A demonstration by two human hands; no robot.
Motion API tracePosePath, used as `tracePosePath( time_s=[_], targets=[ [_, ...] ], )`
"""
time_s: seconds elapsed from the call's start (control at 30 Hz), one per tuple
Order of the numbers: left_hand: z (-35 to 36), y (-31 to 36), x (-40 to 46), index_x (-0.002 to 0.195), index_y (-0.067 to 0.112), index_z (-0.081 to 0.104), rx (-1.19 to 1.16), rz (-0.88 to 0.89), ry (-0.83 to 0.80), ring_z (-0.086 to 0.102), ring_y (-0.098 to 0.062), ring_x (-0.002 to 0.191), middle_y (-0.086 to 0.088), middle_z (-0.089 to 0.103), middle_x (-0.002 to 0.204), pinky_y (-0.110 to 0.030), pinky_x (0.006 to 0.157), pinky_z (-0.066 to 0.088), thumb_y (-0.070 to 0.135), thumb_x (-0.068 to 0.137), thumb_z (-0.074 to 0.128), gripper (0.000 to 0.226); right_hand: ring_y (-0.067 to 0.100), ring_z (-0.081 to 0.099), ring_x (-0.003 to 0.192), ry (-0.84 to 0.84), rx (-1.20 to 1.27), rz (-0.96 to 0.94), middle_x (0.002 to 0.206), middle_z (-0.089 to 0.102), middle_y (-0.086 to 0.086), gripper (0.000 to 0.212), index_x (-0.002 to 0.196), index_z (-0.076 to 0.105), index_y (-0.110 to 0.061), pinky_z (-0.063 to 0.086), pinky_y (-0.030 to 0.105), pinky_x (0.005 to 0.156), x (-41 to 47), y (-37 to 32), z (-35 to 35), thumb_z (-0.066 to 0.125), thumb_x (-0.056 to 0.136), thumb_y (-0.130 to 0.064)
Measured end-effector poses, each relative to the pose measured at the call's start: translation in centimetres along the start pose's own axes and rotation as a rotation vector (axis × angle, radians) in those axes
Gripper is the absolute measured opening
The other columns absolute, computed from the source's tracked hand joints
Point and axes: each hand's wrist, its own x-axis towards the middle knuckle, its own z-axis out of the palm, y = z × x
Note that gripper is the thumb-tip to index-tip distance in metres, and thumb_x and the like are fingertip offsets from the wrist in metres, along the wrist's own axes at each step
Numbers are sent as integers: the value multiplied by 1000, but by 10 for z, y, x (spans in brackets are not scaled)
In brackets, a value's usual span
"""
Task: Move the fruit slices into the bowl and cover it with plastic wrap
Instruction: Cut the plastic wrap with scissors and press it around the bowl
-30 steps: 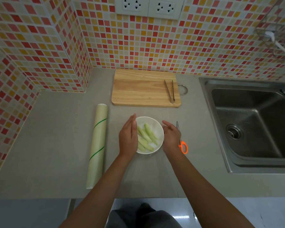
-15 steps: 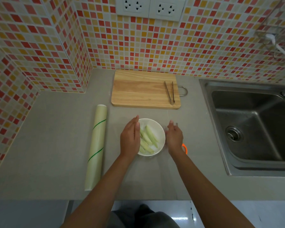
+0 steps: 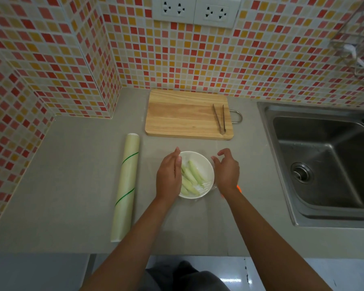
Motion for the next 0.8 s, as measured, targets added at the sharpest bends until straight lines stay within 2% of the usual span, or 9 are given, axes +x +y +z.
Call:
tracePosePath(
  time_s=[0.13, 0.27, 0.33, 0.4, 0.5, 0.63, 0.7, 0.77, 0.8],
  targets=[
    [1, -1, 2, 135, 8, 56, 7, -4, -2, 54, -13, 124, -3, 62, 132, -2, 99, 28, 22, 104, 37, 39, 30, 60, 68, -10, -50, 46, 61, 50, 1, 25, 101, 55, -12, 37, 28, 59, -2, 5, -1, 64, 87, -30],
    [2, 0, 2, 135, 8, 56, 2, -3, -3, 53, -13, 124, -3, 62, 132, -10, 101, 32, 23, 104, 37, 39, 33, 63, 81, -87, -147, 22, 82, 63, 10, 33, 107, 55, -13, 39, 31, 65, -6, 7, 2, 59, 88, -40],
    [2, 0, 2, 135, 8, 56, 4, 4, -3, 53, -14, 125, -3, 61, 133, -12, 102, 33, 23, 104, 37, 40, 32, 64, 88, -102, -205, -11, 98, 65, 9, 37, 110, 56, -13, 42, 32, 71, -4, 7, 1, 55, 90, -44],
    [3, 0, 2, 135, 7, 56, 5, 7, -2, 53, -14, 126, -4, 61, 133, -14, 103, 34, 23, 103, 38, 40, 31, 63, 91, -95, -241, -32, 106, 64, 8, 38, 109, 57, -13, 41, 32, 71, -1, 6, -1, 53, 90, -46],
    [4, 0, 1, 135, 7, 56, 3, 10, 1, 53, -15, 126, -4, 61, 134, -16, 104, 35, 24, 103, 37, 40, 31, 63, 92, -78, -258, 33, 108, 61, 9, 35, 106, 56, -11, 38, 30, 68, 2, 8, -2, 53, 92, -43],
    [4, 0, 1, 136, 8, 55, 2, 9, -1, 53, -14, 125, -3, 61, 133, -15, 104, 35, 25, 103, 37, 41, 32, 59, 97, -67, -403, 30, 108, 56, 13, 24, 106, 55, -7, 46, 38, 71, 4, 14, -4, 50, 95, -28],
    [5, -1, 1, 136, 8, 55, 2, 9, -2, 53, -13, 125, -3, 61, 133, -14, 103, 34, 26, 103, 36, 42, 33, 56, 98, 41, -304, 8, 104, 57, 15, 21, 103, 59, -4, 45, 41, 74, 5, 11, -7, 47, 97, -20],
    [6, -1, 1, 136, 8, 55, -4, 7, -1, 53, -14, 126, -3, 60, 134, -13, 103, 33, 27, 103, 36, 42, 30, 57, 95, 154, -5, -41, 99, 60, 14, 24, 101, 64, -2, 44, 38, 79, 2, 2, -11, 45, 98, -17],
    [6, -1, 1, 136, 8, 55, -7, 6, 1, 53, -14, 126, -3, 60, 135, -13, 104, 33, 27, 103, 36, 43, 25, 58, 94, 170, 175, -73, 97, 61, 11, 25, 100, 67, -3, 44, 32, 81, -3, -6, -12, 45, 98, -16]
  ],
)
